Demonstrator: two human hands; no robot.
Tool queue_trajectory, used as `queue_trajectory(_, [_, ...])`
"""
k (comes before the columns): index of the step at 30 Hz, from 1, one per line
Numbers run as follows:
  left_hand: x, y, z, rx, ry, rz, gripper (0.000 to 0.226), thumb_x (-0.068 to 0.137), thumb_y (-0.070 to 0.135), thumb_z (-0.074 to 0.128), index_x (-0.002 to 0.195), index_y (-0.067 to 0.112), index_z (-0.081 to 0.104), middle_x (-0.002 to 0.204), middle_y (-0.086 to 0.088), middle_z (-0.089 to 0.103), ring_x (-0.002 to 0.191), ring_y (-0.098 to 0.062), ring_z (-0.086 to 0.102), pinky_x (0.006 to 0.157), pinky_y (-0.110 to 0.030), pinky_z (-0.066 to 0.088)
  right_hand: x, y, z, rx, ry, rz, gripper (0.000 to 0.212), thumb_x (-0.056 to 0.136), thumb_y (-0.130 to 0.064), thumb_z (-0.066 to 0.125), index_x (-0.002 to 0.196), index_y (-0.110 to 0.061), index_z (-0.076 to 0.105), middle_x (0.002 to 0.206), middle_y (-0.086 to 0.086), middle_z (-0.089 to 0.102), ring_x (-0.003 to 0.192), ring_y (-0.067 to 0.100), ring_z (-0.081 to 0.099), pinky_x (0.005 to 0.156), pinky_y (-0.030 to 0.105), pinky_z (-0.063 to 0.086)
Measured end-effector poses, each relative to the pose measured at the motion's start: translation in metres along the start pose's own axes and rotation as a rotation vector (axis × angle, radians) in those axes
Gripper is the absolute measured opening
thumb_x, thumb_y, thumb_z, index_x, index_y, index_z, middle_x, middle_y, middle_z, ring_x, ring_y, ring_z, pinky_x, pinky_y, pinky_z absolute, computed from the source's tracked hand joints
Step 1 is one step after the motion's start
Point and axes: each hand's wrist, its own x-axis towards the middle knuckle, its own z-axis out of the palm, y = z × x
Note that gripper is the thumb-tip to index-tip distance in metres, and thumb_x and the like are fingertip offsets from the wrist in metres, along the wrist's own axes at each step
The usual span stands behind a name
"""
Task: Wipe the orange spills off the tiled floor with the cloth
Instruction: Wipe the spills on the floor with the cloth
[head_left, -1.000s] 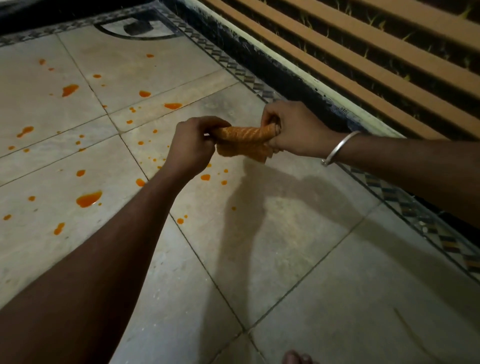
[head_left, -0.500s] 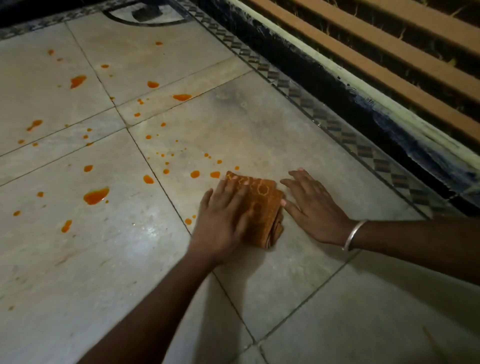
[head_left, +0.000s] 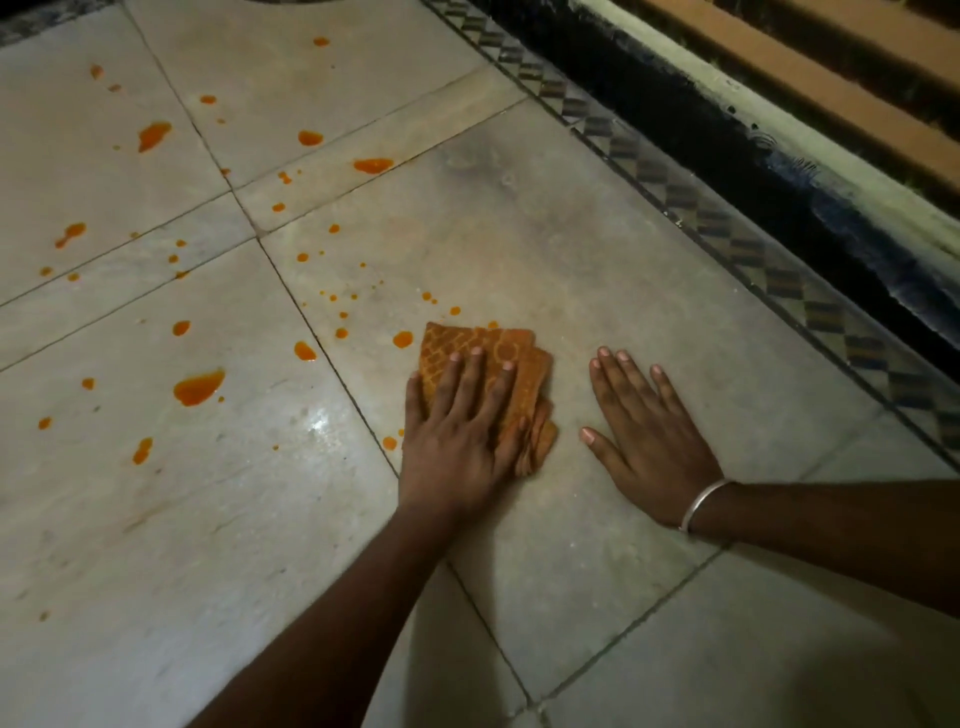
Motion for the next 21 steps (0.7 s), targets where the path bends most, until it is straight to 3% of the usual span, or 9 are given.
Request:
queue_trajectory(5, [-0.065,0.035,0.018,0.012,0.022,-0.075,0.069,0.105,0.063,0.010,0.166,0.029,0.010,0.174,-0.008,0.004,0.161,-0.030,-0.002,0.126,-0.063,0.003,-0.001,-0.002,-0.002,-0.003,0.026,0.005,0.072,0.102,-0.051,0.023,0.159,-0.009,0.008,0.167,0.008,0.006,0.155,0.021,0.002,0.123,0.050,0.013])
queue_trajectory(10, [-0.007,0.041,0.013,0.061,0.067,0.152,0.067,0.104,0.062,0.026,0.163,0.030,0.028,0.172,-0.008,0.022,0.160,-0.029,0.015,0.125,-0.063,0.008,0.000,0.001,-0.002,-0.033,0.033,-0.009,0.068,0.101,-0.043,0.021,0.158,-0.008,0.012,0.167,0.010,0.008,0.155,0.023,0.004,0.123,0.051,0.014])
queue_trajectory(14, [-0.017,-0.015,0.009,0.091,0.059,-0.055,0.071,0.104,0.064,0.005,0.166,0.031,0.009,0.175,-0.006,0.004,0.161,-0.026,-0.003,0.126,-0.060,-0.002,0.000,0.000,-0.001,-0.023,0.023,-0.005,0.069,0.102,-0.047,0.021,0.158,-0.007,0.013,0.167,0.011,0.011,0.154,0.023,0.007,0.122,0.051,0.015])
queue_trajectory(16, [-0.053,-0.025,0.011,0.062,0.076,-0.171,0.070,0.105,0.061,0.004,0.166,0.028,0.000,0.174,-0.008,-0.006,0.161,-0.026,-0.010,0.126,-0.060,-0.002,0.000,-0.001,-0.001,-0.014,0.029,-0.006,0.070,0.102,-0.047,0.022,0.158,-0.007,0.014,0.167,0.011,0.010,0.154,0.024,0.007,0.122,0.051,0.015])
queue_trajectory(19, [-0.100,0.009,0.021,0.003,0.075,-0.321,0.068,0.106,0.053,0.005,0.167,0.022,0.004,0.174,-0.012,-0.002,0.161,-0.030,-0.006,0.126,-0.062,0.005,0.000,-0.002,-0.001,-0.010,0.030,0.000,0.070,0.101,-0.047,0.023,0.158,-0.007,0.014,0.167,0.011,0.011,0.154,0.024,0.008,0.122,0.051,0.015])
queue_trajectory(21, [-0.101,0.038,0.028,-0.049,0.055,-0.298,0.070,0.106,0.057,0.007,0.166,0.022,0.007,0.174,-0.013,0.000,0.161,-0.032,-0.004,0.126,-0.062,0.004,-0.001,-0.003,-0.002,-0.020,0.035,0.001,0.070,0.101,-0.047,0.023,0.158,-0.007,0.014,0.167,0.010,0.011,0.154,0.024,0.008,0.123,0.051,0.015])
